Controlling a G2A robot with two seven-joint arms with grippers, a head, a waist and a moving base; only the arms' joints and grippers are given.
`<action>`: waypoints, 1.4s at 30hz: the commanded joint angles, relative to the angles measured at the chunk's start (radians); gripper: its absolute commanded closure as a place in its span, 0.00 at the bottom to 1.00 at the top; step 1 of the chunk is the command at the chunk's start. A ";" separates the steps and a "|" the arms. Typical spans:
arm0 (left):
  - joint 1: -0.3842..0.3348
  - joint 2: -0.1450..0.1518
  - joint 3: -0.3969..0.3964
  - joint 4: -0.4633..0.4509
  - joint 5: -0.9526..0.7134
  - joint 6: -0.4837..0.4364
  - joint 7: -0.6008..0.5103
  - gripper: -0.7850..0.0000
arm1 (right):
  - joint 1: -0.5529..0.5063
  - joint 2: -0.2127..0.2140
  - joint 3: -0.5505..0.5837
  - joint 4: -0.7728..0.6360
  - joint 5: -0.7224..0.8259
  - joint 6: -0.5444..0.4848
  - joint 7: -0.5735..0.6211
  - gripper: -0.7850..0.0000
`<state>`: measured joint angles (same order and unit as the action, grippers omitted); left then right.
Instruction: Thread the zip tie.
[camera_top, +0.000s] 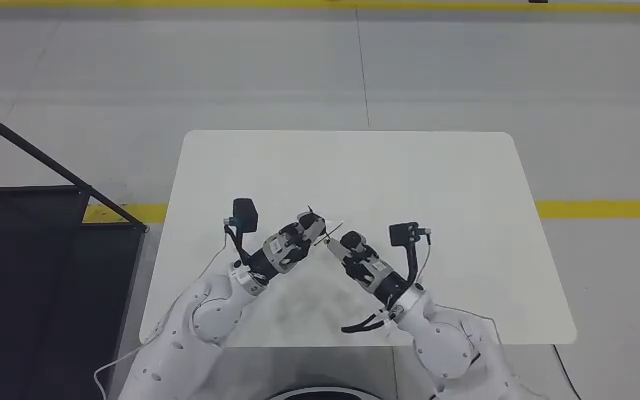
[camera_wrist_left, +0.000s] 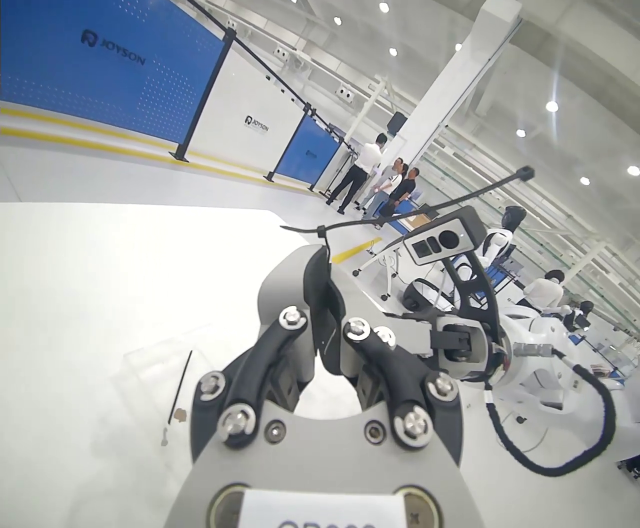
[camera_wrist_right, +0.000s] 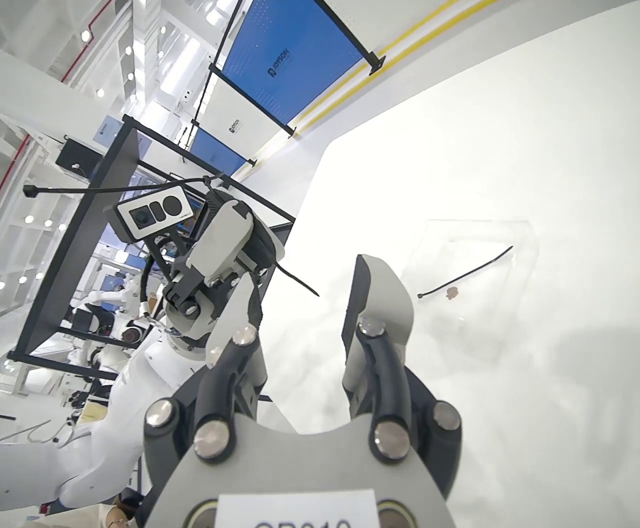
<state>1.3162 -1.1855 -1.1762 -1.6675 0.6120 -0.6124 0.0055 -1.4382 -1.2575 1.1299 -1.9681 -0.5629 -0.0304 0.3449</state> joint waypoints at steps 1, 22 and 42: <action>0.000 0.000 -0.001 0.000 -0.001 -0.001 -0.005 1.00 | -0.006 0.000 -0.011 -0.011 -0.053 0.017 -0.013 0.53; -0.001 -0.006 -0.008 0.009 0.043 0.018 -0.004 1.00 | -0.018 -0.008 -0.066 -0.034 -0.210 0.117 -0.068 0.00; 0.009 -0.009 -0.014 -0.002 0.071 0.018 -0.008 1.00 | 0.018 0.000 -0.062 0.044 -0.434 -0.029 -0.120 0.53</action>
<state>1.3250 -1.1944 -1.1903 -1.6693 0.6821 -0.5947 -0.0021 -1.4200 -1.2565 1.0704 -1.9235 -0.9860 -0.0654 0.2295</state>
